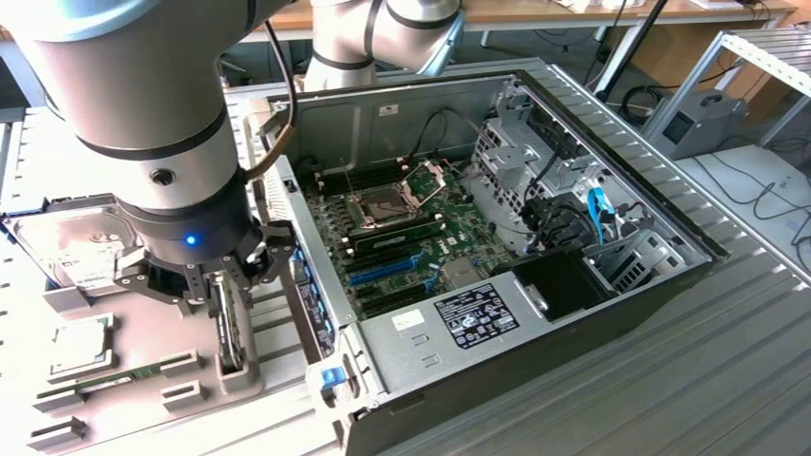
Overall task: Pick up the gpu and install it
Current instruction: 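Pick up the gpu and move the gpu toward the slot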
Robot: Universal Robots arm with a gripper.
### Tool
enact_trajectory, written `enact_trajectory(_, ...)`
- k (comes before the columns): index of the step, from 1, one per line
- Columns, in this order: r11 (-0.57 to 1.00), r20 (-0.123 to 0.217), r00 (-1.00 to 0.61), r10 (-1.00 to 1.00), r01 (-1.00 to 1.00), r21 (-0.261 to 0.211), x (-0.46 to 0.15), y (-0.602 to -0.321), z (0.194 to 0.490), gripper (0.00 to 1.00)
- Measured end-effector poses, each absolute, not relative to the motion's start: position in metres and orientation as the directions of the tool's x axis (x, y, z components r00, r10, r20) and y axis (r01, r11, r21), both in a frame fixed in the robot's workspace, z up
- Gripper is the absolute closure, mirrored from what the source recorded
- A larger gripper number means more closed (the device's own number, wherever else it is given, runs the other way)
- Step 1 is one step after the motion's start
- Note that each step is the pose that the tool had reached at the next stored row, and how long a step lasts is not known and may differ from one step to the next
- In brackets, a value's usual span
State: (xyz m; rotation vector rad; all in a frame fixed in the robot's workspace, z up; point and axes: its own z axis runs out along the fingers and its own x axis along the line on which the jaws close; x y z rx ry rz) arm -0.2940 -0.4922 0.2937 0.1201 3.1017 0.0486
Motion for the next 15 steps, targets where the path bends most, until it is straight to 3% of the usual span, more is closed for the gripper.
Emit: enact_trajectory(15, 0.997, -0.036, -0.996, 0.078, 0.077, 0.033, -0.2940, -0.4922, 0.2876, 0.64)
